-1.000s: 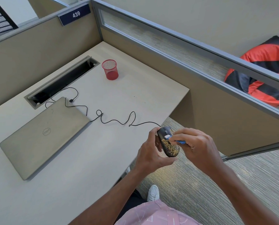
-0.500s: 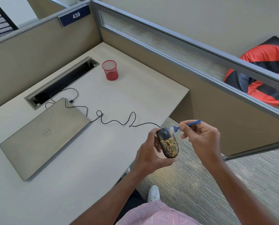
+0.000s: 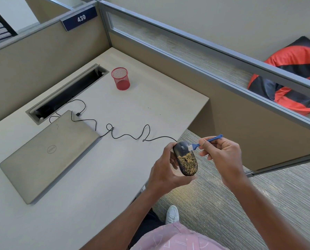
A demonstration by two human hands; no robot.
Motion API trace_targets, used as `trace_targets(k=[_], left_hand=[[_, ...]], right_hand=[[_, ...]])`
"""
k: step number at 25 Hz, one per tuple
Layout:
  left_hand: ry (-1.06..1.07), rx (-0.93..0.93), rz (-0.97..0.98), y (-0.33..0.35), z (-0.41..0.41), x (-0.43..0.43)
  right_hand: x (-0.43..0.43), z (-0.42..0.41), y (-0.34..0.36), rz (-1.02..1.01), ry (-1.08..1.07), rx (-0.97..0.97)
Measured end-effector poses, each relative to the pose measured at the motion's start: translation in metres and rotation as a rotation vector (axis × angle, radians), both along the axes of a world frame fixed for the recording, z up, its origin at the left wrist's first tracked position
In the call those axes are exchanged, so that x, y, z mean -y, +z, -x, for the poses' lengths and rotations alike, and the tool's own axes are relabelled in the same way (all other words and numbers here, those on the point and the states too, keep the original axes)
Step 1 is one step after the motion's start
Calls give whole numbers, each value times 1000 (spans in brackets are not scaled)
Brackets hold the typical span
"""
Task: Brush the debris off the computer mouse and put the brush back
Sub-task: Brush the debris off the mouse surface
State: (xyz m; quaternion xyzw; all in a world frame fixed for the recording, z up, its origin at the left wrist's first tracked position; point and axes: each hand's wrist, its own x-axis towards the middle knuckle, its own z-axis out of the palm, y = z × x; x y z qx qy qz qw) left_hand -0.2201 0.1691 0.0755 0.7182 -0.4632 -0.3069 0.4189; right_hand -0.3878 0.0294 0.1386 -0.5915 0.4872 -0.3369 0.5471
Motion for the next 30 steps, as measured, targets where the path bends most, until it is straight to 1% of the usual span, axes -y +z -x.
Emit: trace_targets(k=[3, 8, 13, 17, 23, 30], left_hand=[[-2, -5, -4, -2, 0, 1], [-12, -2, 17, -3, 2, 2], [7, 19, 54, -6, 3, 5], [13, 28, 72, -10, 3, 7], [9, 26, 80, -10, 4, 11], [26, 17, 70, -9, 3, 13]], right_hand=[[2, -1, 0, -16, -26, 34], [2, -8, -1, -49, -7, 66], [9, -1, -4, -130, -70, 74], [14, 7, -4, -104, -109, 49], [14, -1, -2, -148, -72, 113], [14, 8, -5, -156, -91, 85]])
